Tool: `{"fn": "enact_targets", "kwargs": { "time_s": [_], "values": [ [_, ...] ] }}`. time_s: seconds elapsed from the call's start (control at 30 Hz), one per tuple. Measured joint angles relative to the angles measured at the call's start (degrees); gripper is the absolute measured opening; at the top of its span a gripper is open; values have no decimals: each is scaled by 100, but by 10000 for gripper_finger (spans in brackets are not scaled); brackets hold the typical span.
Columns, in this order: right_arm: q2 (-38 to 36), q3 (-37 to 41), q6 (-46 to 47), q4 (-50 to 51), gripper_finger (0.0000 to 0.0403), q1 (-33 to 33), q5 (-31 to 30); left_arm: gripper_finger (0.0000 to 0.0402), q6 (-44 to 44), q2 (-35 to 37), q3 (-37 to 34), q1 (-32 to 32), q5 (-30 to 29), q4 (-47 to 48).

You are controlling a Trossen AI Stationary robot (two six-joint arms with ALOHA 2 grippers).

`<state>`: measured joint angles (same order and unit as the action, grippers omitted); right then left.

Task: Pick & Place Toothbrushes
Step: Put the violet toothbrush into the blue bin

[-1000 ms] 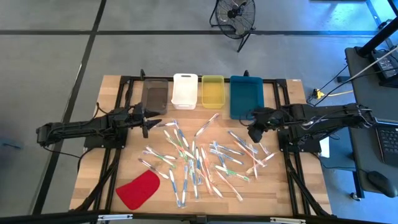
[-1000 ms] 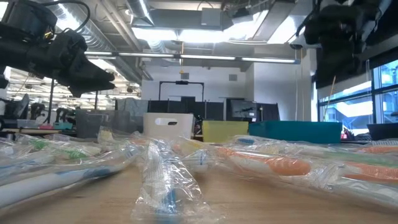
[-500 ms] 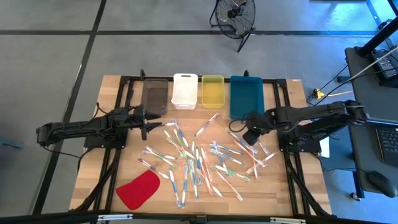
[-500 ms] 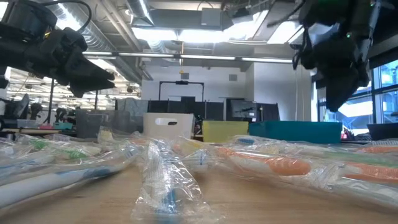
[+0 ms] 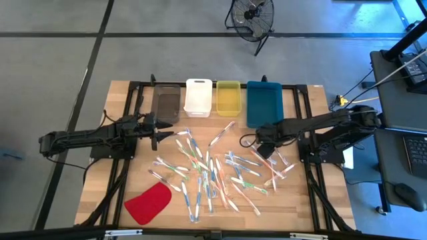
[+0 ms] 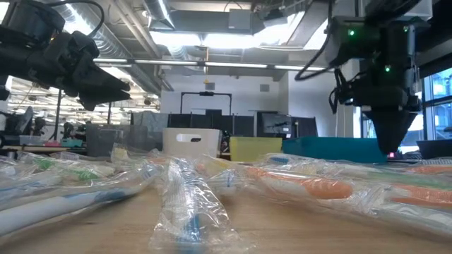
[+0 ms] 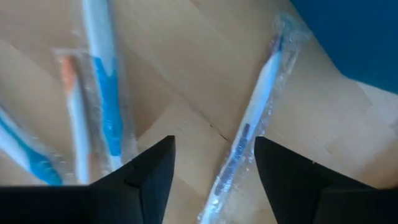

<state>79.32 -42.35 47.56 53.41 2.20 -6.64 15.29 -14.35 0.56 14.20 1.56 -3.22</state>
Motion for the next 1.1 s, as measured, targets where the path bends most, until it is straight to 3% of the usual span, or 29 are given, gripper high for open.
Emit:
{"fn": "enact_targets", "kwargs": {
  "time_s": [0.23, 0.8, 1.1],
  "values": [
    [232, 6, -48, 344, 221, 0, -57, 182, 0, -1, 0, 0, 0, 0],
    [222, 704, 181, -370, 202, 0, 42, 182, 52, 0, 0, 0, 0, 0],
    [228, 715, 303, -465, 120, 0, 164, 182, 52, 0, 0, -2, 0, 0]
  ]
}}
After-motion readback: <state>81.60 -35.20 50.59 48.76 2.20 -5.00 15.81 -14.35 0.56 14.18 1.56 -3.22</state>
